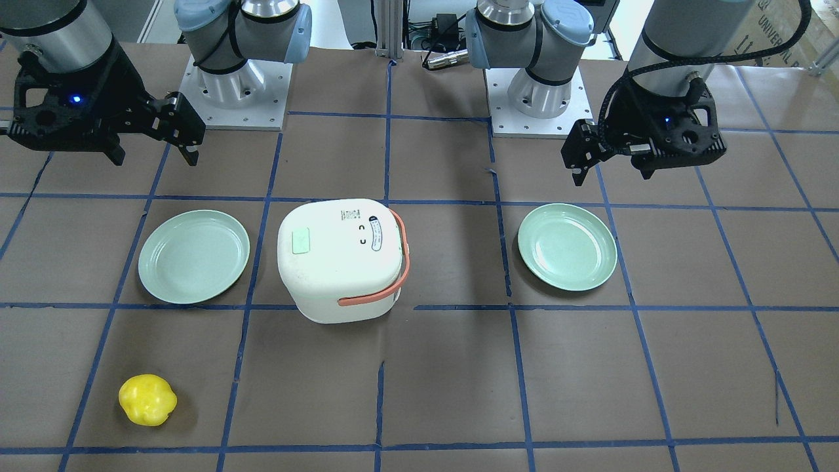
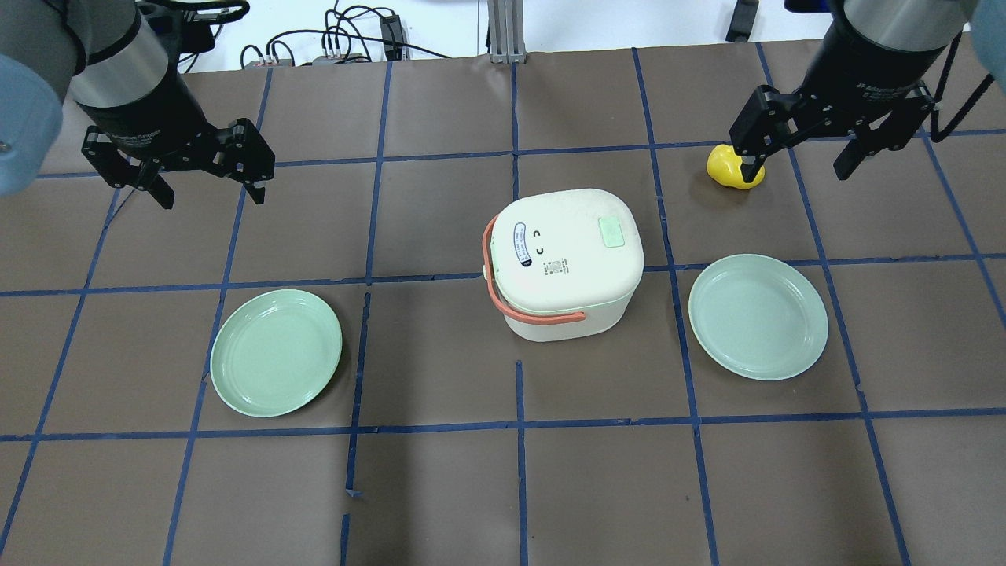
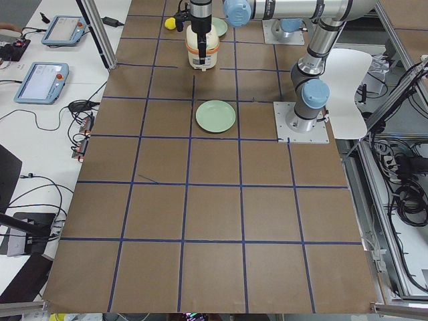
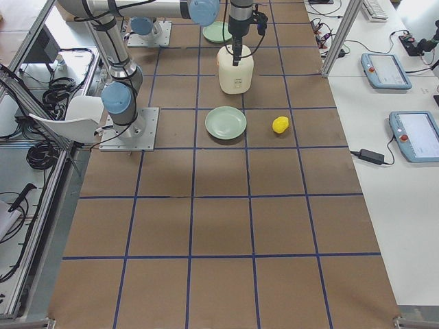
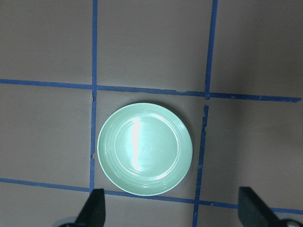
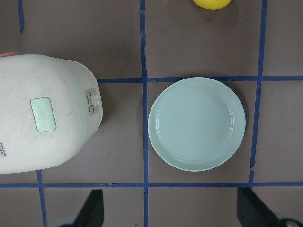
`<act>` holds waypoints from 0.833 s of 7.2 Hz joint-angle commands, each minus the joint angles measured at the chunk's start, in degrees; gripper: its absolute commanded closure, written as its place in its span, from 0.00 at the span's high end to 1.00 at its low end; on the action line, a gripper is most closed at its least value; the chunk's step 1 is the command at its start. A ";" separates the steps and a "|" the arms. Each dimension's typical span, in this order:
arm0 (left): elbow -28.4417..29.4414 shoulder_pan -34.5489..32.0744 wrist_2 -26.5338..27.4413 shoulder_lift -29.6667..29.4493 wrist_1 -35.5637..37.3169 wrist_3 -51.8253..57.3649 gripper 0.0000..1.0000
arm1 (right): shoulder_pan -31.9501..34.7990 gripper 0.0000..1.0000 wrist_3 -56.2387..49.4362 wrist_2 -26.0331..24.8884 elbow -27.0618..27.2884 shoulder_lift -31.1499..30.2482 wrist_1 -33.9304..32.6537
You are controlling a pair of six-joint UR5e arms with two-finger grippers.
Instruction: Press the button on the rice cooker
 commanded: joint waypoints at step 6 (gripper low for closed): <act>0.00 0.00 -0.09 0.00 0.00 0.00 1.00 | 0.00 1.00 -1.00 0.16 0.21 -0.37 0.08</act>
